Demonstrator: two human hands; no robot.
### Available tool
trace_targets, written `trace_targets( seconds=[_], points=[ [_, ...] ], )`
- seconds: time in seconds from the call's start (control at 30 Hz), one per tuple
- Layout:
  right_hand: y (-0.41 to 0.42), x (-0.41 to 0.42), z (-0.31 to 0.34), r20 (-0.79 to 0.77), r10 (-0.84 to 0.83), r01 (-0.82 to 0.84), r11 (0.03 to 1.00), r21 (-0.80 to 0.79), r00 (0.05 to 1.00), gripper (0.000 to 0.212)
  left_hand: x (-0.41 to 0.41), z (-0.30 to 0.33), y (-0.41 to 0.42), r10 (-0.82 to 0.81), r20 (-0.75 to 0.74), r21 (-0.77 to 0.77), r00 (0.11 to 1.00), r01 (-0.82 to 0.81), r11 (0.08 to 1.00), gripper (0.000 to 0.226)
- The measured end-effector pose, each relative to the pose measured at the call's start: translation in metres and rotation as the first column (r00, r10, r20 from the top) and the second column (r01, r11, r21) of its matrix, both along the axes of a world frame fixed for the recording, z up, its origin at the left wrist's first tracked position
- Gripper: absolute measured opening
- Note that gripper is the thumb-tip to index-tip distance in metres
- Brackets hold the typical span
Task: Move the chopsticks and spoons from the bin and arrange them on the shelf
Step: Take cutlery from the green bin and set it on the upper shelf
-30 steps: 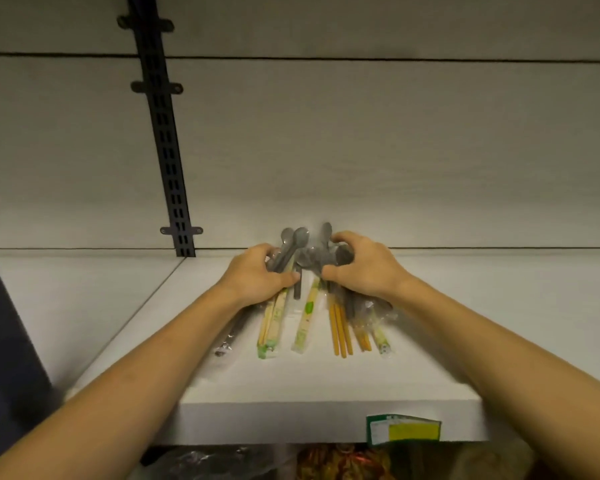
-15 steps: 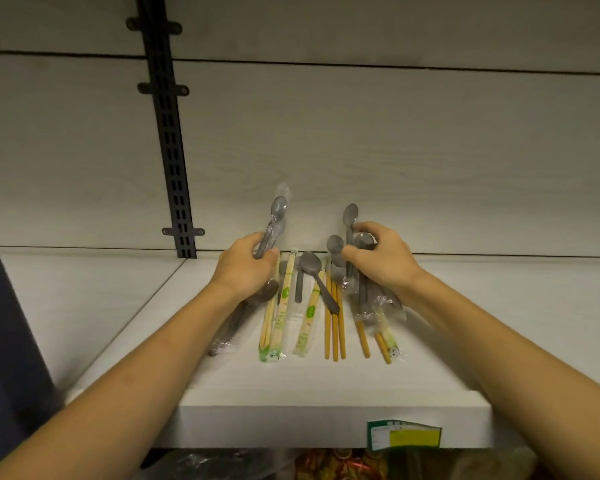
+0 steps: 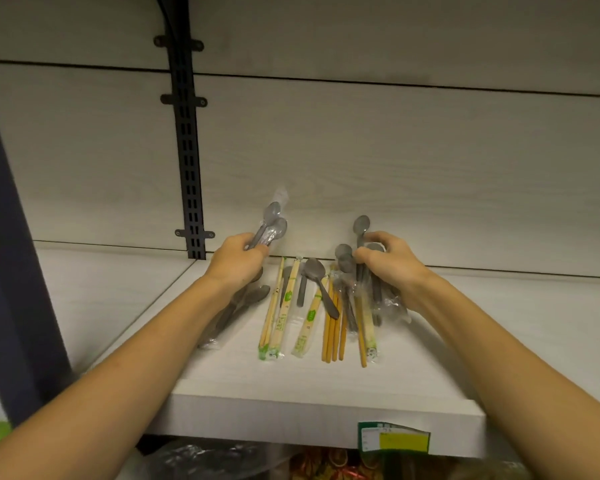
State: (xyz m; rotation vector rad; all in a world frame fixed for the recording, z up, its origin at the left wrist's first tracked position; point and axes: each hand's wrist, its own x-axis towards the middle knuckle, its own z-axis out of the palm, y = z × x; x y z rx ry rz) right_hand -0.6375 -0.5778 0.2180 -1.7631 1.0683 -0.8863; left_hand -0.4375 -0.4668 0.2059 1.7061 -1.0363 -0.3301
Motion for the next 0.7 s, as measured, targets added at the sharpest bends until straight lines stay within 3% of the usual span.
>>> trace_targets(
  seconds=[0.13, 0.27, 0.4, 0.5, 0.6, 0.7],
  points=[
    [-0.001, -0.002, 0.003, 0.056, 0.026, -0.027, 1.000, 0.013, 0.998, 0.037, -0.001, 0.011, 0.012, -0.019, -0.040, 0.035, 0.999, 0.020, 0.999, 0.017],
    [0.000, -0.001, 0.001, 0.036, 0.003, -0.001, 0.999, -0.051, 0.999, 0.041, 0.011, 0.014, 0.023, -0.005, 0.038, 0.085, 0.999, 0.002, 0.996, 0.015],
    [0.002, 0.000, 0.000, -0.056, -0.030, 0.022, 0.989, -0.145, 0.998, 0.034, 0.017, 0.010, 0.036, 0.062, 0.269, 0.146, 0.961, -0.105, 0.984, 0.016],
    [0.005, 0.000, -0.001, -0.150, -0.048, 0.012, 0.972, -0.234, 0.988, 0.038, 0.012, 0.007, 0.045, 0.028, 0.401, 0.278, 0.916, -0.150, 0.949, 0.016],
    [0.007, 0.000, -0.003, -0.213, -0.039, -0.011, 0.974, -0.228, 0.976, 0.033, 0.005, 0.005, 0.054, -0.075, 0.420, 0.440, 0.904, -0.131, 0.888, 0.033],
    [0.008, -0.001, -0.004, -0.175, 0.003, -0.030, 0.987, -0.156, 0.985, 0.030, -0.001, 0.004, 0.059, -0.103, 0.372, 0.541, 0.922, -0.126, 0.831, 0.053]
  ],
)
